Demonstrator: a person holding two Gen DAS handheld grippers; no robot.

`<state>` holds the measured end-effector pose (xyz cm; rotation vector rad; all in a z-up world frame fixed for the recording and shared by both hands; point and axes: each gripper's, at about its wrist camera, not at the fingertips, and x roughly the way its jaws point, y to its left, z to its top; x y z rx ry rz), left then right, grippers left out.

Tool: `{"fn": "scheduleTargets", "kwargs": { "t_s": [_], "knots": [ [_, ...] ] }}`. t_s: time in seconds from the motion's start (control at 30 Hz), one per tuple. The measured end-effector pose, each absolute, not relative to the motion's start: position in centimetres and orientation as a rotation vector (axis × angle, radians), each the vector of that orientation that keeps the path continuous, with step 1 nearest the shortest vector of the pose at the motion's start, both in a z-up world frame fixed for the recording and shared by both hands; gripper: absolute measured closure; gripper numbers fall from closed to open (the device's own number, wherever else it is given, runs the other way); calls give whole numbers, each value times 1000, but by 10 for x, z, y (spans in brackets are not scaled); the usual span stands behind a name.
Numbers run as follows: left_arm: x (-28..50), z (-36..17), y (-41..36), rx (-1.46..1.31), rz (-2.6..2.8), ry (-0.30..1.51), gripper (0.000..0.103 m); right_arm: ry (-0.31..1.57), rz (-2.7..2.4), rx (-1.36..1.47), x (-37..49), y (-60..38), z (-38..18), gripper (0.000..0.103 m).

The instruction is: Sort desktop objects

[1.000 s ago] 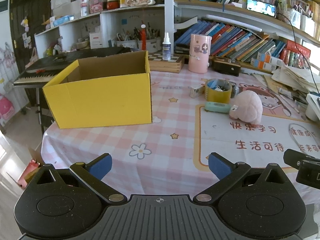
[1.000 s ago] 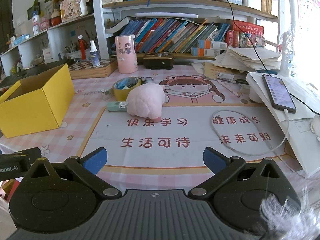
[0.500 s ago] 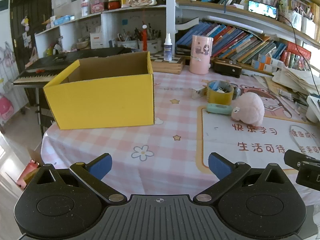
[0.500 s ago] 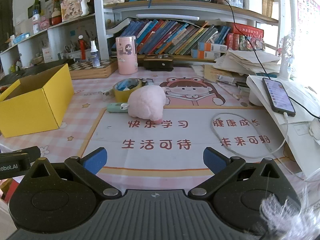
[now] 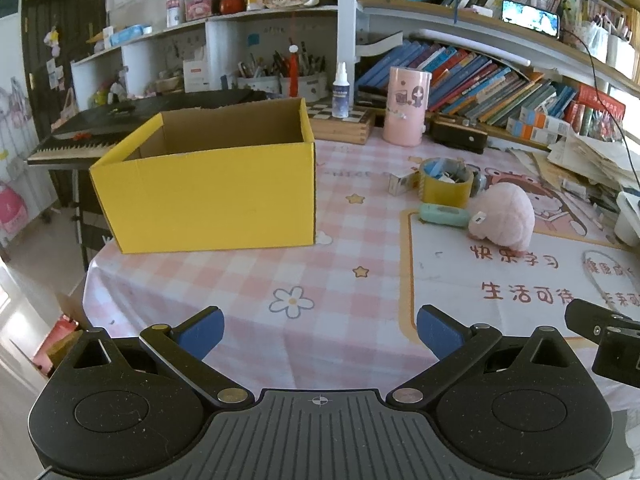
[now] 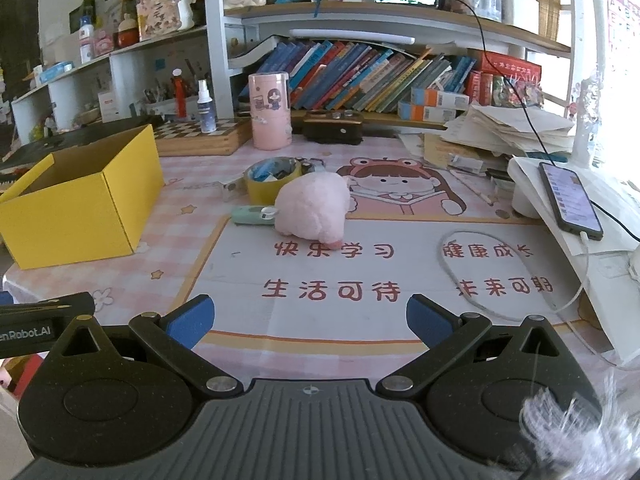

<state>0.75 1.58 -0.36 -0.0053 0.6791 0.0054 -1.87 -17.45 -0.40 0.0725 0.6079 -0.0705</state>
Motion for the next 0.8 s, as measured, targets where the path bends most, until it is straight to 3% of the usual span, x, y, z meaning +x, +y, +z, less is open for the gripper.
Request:
{"fn": "scheduleTargets", "kwargs": {
  "t_s": [0.8],
  "knots": [
    [9,-4,19,-1,-25,670,0,621,-86,77,-25,-171,-4,0]
  ]
}}
